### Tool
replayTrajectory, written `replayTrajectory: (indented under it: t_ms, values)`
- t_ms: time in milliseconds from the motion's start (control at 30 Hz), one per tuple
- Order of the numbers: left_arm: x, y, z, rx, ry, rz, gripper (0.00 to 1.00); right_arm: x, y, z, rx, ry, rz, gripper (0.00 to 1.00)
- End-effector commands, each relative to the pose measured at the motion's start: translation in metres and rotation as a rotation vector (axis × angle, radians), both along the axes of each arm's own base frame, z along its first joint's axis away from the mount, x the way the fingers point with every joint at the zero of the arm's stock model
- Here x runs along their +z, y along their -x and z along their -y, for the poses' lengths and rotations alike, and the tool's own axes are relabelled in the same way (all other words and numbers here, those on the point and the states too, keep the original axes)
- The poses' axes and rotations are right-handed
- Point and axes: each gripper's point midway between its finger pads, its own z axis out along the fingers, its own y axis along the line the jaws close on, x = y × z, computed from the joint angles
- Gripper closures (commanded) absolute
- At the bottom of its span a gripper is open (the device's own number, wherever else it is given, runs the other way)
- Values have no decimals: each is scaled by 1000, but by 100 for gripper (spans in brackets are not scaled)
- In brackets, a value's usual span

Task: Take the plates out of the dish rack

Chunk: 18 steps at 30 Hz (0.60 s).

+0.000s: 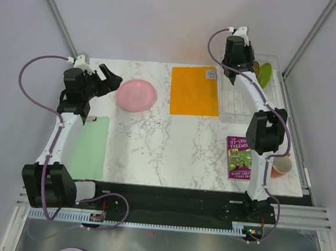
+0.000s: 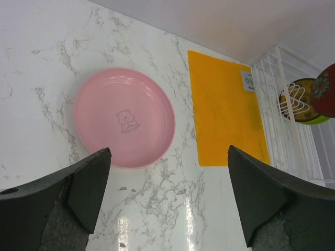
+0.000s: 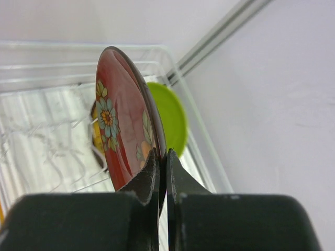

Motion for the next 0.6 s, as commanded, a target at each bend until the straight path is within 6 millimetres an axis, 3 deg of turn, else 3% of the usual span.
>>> replayTrajectory:
  t_ms: [0,67,200,300,567]
  values:
    - [-1,3,3,-33,-28,4,0,113,42,23,-109,-12,264,100]
    - [-4,0,7,-54,-13,-3,0,123,50,16,-71,-57,285,100]
    - [-10,-7,20,-129,25,-10,0,125,55,-22,123,-221,286,100]
    - [-20,-12,30,-174,78,-32,0,115,63,-67,287,-358,257,100]
    - [-21,-25,60,-315,222,6,0,75,84,-180,669,-845,138,100]
